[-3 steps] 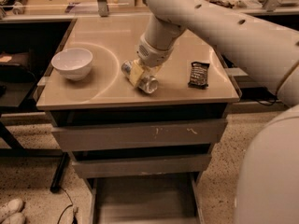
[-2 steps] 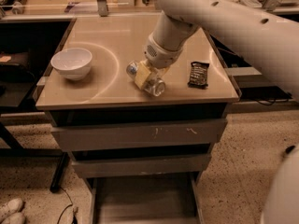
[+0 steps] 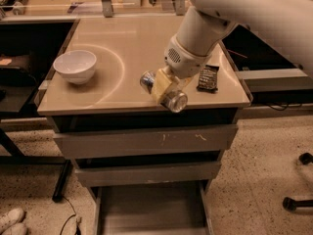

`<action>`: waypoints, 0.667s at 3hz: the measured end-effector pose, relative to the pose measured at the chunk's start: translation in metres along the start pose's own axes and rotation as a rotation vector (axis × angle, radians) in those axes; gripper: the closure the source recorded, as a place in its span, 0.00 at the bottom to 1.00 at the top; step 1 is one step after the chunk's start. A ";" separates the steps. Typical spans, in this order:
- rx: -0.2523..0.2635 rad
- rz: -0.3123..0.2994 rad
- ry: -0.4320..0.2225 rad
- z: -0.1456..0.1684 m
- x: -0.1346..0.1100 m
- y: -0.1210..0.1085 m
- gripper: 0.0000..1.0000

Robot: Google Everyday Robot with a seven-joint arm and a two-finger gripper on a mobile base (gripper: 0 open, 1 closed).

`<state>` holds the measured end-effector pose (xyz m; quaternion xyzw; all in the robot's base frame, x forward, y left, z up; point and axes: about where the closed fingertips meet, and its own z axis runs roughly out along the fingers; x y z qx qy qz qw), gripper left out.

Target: Place redbull can into bottom drawer

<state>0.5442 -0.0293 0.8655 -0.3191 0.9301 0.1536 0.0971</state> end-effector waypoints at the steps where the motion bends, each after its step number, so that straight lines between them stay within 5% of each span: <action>1: -0.002 0.000 0.002 -0.002 0.002 0.002 1.00; 2: -0.002 0.018 0.017 -0.010 0.018 0.012 1.00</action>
Offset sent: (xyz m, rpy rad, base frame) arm -0.0458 -0.0131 0.0143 -0.0165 0.0441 -0.0342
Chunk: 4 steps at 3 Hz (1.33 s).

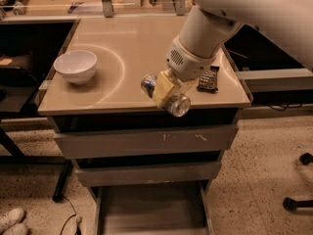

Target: Place redbull can into bottom drawer

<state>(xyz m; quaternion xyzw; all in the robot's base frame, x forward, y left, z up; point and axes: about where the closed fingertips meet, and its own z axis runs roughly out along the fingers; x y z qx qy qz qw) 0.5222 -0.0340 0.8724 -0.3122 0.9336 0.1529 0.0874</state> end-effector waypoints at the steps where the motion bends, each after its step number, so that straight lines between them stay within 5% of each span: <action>1: -0.018 0.066 0.025 -0.011 0.041 0.026 1.00; 2: -0.060 0.157 0.081 0.010 0.089 0.045 1.00; 4: -0.065 0.168 0.115 0.021 0.102 0.045 1.00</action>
Offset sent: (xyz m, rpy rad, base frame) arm -0.1595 -0.0214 -0.0676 0.0076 0.2925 -0.1971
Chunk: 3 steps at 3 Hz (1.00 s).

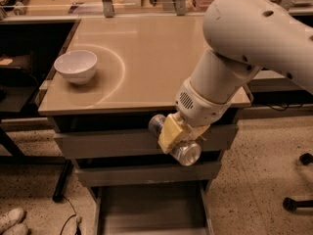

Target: Place redbull can into bottom drawer

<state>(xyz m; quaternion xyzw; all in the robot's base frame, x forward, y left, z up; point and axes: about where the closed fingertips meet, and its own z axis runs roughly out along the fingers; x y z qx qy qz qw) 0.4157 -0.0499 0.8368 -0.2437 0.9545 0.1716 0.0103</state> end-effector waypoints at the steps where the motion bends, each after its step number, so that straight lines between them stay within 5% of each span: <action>1: -0.047 0.015 0.005 0.024 0.007 0.001 1.00; 3: -0.144 0.127 -0.017 0.134 0.010 -0.030 1.00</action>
Offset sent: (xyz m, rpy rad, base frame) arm -0.0022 0.0225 -0.1669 0.1381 0.1244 -0.0910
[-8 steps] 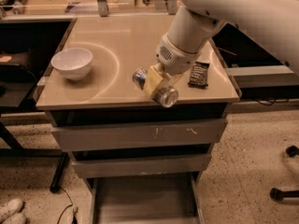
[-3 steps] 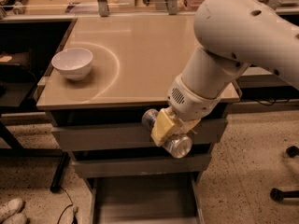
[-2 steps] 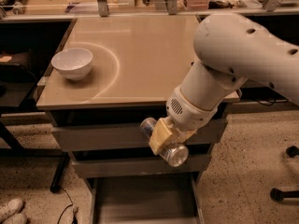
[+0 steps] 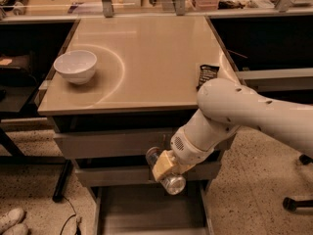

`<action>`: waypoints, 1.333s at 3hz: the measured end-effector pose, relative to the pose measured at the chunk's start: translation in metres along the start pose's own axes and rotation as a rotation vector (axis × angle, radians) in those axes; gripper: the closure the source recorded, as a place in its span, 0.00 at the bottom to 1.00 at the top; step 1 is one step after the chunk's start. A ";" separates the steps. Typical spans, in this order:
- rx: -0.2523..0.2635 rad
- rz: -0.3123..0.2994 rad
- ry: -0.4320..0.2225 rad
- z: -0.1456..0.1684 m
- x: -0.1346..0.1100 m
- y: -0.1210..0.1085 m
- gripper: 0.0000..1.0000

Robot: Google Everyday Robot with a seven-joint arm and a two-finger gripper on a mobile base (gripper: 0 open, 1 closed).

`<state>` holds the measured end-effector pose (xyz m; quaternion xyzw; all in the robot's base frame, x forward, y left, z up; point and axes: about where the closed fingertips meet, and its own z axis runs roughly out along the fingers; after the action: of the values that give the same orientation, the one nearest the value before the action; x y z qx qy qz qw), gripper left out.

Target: Place redbull can into bottom drawer

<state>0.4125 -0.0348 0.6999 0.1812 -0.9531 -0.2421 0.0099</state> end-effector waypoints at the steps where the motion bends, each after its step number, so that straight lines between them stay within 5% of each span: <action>1: 0.000 0.000 0.000 0.000 0.000 0.000 1.00; 2: -0.023 0.036 0.004 0.033 0.007 -0.016 1.00; 4: -0.099 0.264 0.031 0.135 0.042 -0.100 1.00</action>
Offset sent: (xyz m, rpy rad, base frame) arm -0.0107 -0.0026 -0.1137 0.0500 0.0882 -0.0885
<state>0.3931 -0.0694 0.5309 0.0574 -0.9553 -0.2826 0.0653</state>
